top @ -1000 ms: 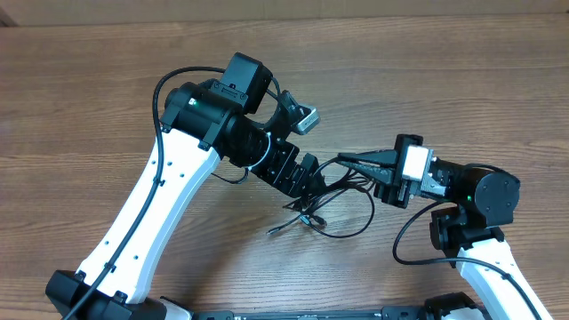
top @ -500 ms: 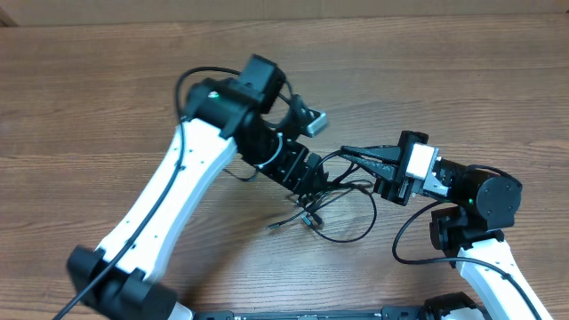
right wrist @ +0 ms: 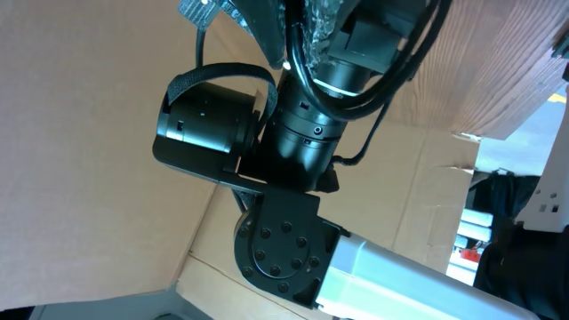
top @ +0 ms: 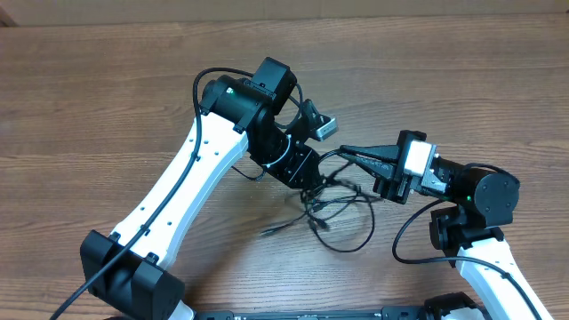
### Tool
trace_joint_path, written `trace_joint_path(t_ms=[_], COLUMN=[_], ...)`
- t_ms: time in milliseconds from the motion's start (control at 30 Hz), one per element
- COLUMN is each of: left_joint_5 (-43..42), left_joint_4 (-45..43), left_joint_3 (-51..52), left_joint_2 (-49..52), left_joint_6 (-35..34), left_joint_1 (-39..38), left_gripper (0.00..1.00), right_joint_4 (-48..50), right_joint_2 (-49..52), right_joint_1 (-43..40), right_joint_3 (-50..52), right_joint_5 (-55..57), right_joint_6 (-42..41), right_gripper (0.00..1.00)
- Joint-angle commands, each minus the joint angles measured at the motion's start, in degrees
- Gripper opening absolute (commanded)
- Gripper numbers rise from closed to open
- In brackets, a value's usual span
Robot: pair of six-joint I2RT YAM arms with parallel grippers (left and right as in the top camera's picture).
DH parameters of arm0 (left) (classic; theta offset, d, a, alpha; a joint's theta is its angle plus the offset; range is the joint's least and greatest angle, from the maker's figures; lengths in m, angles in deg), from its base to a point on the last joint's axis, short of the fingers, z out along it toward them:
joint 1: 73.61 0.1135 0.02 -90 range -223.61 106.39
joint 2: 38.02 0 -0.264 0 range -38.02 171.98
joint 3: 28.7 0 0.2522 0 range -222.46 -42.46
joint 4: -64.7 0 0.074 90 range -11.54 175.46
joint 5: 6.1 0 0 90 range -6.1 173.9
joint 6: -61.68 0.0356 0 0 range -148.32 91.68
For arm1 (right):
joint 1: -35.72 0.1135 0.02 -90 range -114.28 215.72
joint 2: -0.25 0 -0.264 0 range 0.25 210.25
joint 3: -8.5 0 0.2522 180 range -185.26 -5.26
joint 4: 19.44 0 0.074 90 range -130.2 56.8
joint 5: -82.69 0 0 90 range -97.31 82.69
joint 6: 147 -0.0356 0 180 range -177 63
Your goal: Untangle cables
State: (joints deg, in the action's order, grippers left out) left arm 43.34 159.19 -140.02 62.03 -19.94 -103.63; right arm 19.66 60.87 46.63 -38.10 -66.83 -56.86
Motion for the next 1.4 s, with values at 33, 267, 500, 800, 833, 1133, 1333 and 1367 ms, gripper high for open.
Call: trace_joint_path(t_ms=[33, 267, 500, 800, 833, 1133, 1333, 1367], left_joint_5=[2.23, 6.64, 7.91, -3.1, -5.46, -14.58, -14.51, -14.51], left_joint_4=[0.24, 0.28, 1.75, 8.68, 9.35, 10.75, 10.64, 10.6], left_joint_3=[-0.85, -0.85, -0.85, -0.85, -0.87, -0.85, -0.85, -0.85], left_joint_2=[0.13, 0.13, 0.11, -0.15, -0.15, -0.15, -0.15, -0.15], left_joint_6=[0.83, -0.48, -2.45, 3.37, 5.14, 9.68, 9.68, 9.68], left_joint_1=[-0.15, 0.72, 6.34, 19.91, 20.96, 24.04, 23.96, 23.96], left_gripper=[0.04, 0.04, 0.04, 0.04, 0.04, 0.04, 0.04, 0.04], right_joint_4=[0.59, -0.9, -9.27, -19.5, -20.65, -32.94, -35.36, -35.95], right_joint_2=[-0.37, -0.37, -0.37, -0.37, -0.37, -0.37, -0.37, -0.37], right_joint_1=[-0.04, -0.07, -0.79, -6.75, -7.23, -10.36, -10.19, -10.19], right_joint_3=[-0.61, -0.61, -0.61, -0.61, -0.61, -0.61, -0.61, -0.61], right_joint_5=[2.49, 2.51, 2.54, 2.56, 2.56, 2.56, 2.45, 2.23], right_joint_6=[-1.68, -1.68, -1.64, -1.66, -1.66, -1.64, -1.68, -1.68], right_gripper=[0.04, 0.04, 0.04, 0.07, 0.1, 0.1, 0.51, 0.55])
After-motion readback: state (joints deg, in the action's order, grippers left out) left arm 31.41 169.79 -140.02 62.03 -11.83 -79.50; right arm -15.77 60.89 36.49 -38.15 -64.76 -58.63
